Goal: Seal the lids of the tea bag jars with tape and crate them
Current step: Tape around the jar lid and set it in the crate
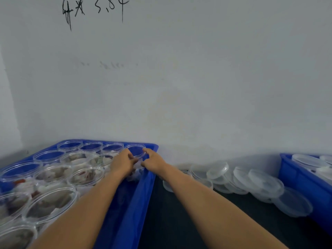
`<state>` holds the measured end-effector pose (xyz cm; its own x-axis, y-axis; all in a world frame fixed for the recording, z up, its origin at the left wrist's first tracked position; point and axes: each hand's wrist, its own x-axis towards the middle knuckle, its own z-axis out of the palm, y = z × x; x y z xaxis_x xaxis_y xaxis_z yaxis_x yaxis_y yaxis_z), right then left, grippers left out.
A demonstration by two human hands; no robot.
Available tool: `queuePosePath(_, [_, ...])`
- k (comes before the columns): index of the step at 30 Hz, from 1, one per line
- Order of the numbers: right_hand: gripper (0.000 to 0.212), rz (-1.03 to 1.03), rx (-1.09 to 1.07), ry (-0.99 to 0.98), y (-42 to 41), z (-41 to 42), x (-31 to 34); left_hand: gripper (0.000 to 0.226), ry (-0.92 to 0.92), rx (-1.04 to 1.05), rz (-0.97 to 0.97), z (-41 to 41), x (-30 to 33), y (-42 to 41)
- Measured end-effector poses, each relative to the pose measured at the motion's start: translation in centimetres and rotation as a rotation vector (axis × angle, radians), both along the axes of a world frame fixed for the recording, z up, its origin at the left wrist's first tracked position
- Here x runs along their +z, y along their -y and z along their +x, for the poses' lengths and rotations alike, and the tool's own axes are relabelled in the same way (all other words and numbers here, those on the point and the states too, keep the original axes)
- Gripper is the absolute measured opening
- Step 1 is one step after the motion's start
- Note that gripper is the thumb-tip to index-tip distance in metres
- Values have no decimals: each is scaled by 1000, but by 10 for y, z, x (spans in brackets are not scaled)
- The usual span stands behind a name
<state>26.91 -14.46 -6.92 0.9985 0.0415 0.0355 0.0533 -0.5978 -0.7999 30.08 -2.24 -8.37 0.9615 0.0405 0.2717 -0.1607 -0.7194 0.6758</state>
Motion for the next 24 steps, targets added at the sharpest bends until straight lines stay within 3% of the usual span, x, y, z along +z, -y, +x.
queuePosePath(6, [62, -79, -8, 186, 6, -24, 26, 15, 228, -3, -185, -29, 21, -9])
queuePosePath(15, [66, 150, 26, 637, 31, -108, 83, 10, 545, -10, -299, -117, 94, 39])
queuePosePath(19, [74, 533, 12, 521, 67, -160, 63, 14, 460, -141, -360, -172, 76, 85])
queuePosePath(24, [52, 627, -44, 423, 113, -211, 11, 16, 286, -274, -411, -222, 37, 125])
